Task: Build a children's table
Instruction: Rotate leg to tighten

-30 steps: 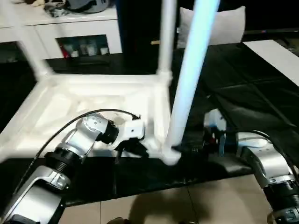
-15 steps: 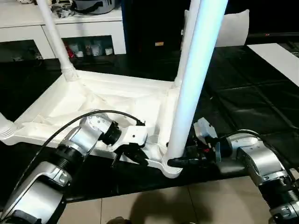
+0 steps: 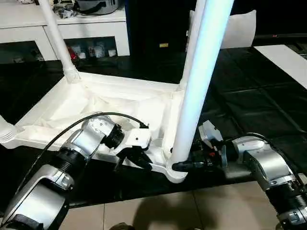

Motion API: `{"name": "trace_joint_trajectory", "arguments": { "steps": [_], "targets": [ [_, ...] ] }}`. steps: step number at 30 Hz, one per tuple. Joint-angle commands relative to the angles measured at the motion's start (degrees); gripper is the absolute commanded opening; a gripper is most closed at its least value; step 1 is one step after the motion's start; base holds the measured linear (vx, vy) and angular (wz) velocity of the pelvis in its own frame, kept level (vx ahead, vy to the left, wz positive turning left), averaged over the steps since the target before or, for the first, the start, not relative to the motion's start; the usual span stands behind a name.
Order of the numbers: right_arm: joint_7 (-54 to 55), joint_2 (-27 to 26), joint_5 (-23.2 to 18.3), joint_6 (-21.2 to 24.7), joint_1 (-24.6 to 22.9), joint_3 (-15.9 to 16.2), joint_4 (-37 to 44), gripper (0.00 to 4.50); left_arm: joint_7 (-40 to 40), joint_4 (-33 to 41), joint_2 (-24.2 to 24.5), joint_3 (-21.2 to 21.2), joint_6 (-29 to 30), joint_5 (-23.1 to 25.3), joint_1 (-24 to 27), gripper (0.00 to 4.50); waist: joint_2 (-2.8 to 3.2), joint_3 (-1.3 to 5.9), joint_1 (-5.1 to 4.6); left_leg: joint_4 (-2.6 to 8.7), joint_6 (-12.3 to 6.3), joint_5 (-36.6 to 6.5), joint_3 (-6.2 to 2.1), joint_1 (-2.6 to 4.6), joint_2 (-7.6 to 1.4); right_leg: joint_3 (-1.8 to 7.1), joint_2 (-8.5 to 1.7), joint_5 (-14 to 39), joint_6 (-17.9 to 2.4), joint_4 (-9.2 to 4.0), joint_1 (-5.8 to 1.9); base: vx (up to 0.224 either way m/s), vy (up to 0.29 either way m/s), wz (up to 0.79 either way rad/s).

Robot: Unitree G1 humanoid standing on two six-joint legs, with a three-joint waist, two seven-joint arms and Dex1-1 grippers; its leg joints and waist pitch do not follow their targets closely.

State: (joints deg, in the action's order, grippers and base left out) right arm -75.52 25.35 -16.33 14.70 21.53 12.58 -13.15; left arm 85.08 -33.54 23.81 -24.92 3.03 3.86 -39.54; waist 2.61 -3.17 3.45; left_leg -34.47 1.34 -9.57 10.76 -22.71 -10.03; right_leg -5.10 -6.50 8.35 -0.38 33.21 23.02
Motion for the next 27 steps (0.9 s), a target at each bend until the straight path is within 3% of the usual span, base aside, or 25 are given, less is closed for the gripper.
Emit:
{"name": "trace_joint_trajectory", "arguments": {
  "steps": [1,4,5,7,9,12,13,16,20,21,22,24,27],
  "targets": [
    [5.1,-2.5,0.0,2.3,-0.5,0.0,1.3,1.97,-4.4,2.8,-1.2,2.2,4.2,-1.2,-0.1,0.00,-0.78,3.93,-0.54,4.86,-0.35,-20.1,-1.34,1.64,-3.06,2.38,-2.76,24.8,-11.0,-3.99,-2.17,0.000,0.000,0.00],
    [9.6,-4.2,1.2,2.8,-0.3,-0.6,0.6,1.97,-6.9,3.8,-1.7,3.2,6.8,-1.2,0.1,0.00,-0.81,3.76,-0.99,4.85,0.65,-22.3,-1.57,2.00,-3.03,2.29,-2.82,28.9,-9.3,-4.53,-1.85,0.000,0.000,0.00],
    [16.8,-7.2,3.0,3.8,0.6,-1.9,-1.1,1.96,-10.9,5.6,-3.0,4.7,11.2,-1.3,0.5,0.00,-0.92,3.67,-1.57,5.00,1.13,-22.5,-1.73,1.70,-3.02,2.24,-2.78,29.4,-8.9,-4.42,-2.00,0.000,0.000,0.00],
    [21.2,-9.1,4.0,4.4,1.3,-2.7,-2.2,1.96,-13.3,6.7,-3.8,5.6,13.8,-1.3,0.8,0.00,-0.97,3.63,-2.71,5.06,1.73,-23.9,-2.11,1.28,-2.70,1.74,-2.68,31.3,-7.9,-4.65,-2.19,0.000,0.000,0.00],
    [27.8,-12.6,4.7,5.4,2.9,-4.1,-3.7,1.96,-18.2,8.2,-6.4,6.9,18.1,-1.0,0.9,0.00,-1.05,3.60,-4.02,4.84,1.90,-25.4,-2.26,1.49,-2.58,1.60,-2.69,33.0,-7.2,-4.98,-1.82,0.000,0.000,0.00],
    [35.8,-16.5,6.3,6.1,5.0,-5.2,-6.2,1.96,-24.4,8.4,-9.9,8.0,21.7,0.3,0.3,0.00,-1.23,3.69,-5.09,4.63,1.23,-24.6,-2.21,1.21,-2.36,1.57,-2.66,32.4,-7.2,-5.18,-1.95,0.000,0.000,0.00],
    [39.8,-18.3,7.1,6.1,6.0,-5.8,-7.8,1.96,-27.5,7.7,-11.5,8.6,22.8,0.6,-0.3,0.00,-1.22,3.70,-5.37,4.49,0.81,-24.1,-2.07,1.28,-2.25,1.62,-2.56,31.9,-7.4,-5.28,-1.67,0.000,0.000,0.00],
    [52.8,-23.3,9.2,5.5,10.0,-8.0,-14.6,1.96,-38.6,4.8,-16.8,12.1,24.4,0.5,-2.5,0.00,-0.69,3.91,-6.45,4.26,0.57,-23.0,-1.95,1.23,-1.96,1.51,-2.26,29.0,-8.8,-5.17,-1.56,0.000,0.000,0.00],
    [56.2,-24.9,11.2,4.2,11.2,-8.2,-17.1,1.96,-44.5,5.5,-19.9,15.1,26.2,-0.7,-3.1,0.00,-0.78,4.44,-6.26,4.15,-1.36,-18.9,-1.69,0.82,-2.16,1.74,-2.14,20.8,-10.8,-4.55,-2.19,0.000,0.000,0.00],
    [56.2,-24.9,11.2,4.2,11.2,-8.2,-17.1,1.96,-44.5,5.5,-19.9,15.1,26.2,-0.7,-3.1,0.00,-0.85,4.76,-6.13,3.96,-2.41,-16.1,-1.56,0.62,-2.14,1.78,-2.11,16.2,-12.1,-4.03,-2.52,0.000,0.000,0.00],
    [57.3,-25.0,12.0,2.7,11.4,-8.2,-17.9,2.30,-45.4,5.9,-20.7,15.6,26.4,-0.9,-3.1,0.00,-0.74,4.97,-5.80,3.67,-3.90,-13.0,-1.44,0.49,-2.08,1.77,-2.17,12.2,-13.2,-3.66,-2.76,0.000,0.000,0.00],
    [57.8,-25.5,11.7,1.1,11.5,-9.1,-18.6,2.51,-46.1,6.5,-21.2,15.6,26.6,-0.7,-3.0,0.00,-0.76,5.19,-5.38,3.26,-6.75,-8.0,-1.27,0.28,-2.12,1.71,-2.17,5.9,-14.9,-2.94,-2.94,0.000,0.000,0.00],
    [57.9,-25.7,11.3,-1.8,11.4,-10.6,-18.8,2.70,-45.6,7.4,-20.9,14.8,26.6,0.2,-2.4,0.00,-0.52,5.13,-5.01,3.29,-7.84,-7.4,-1.26,0.31,-2.22,1.59,-2.11,5.6,-15.4,-2.85,-3.05,0.000,0.000,0.00]
  ]
}}
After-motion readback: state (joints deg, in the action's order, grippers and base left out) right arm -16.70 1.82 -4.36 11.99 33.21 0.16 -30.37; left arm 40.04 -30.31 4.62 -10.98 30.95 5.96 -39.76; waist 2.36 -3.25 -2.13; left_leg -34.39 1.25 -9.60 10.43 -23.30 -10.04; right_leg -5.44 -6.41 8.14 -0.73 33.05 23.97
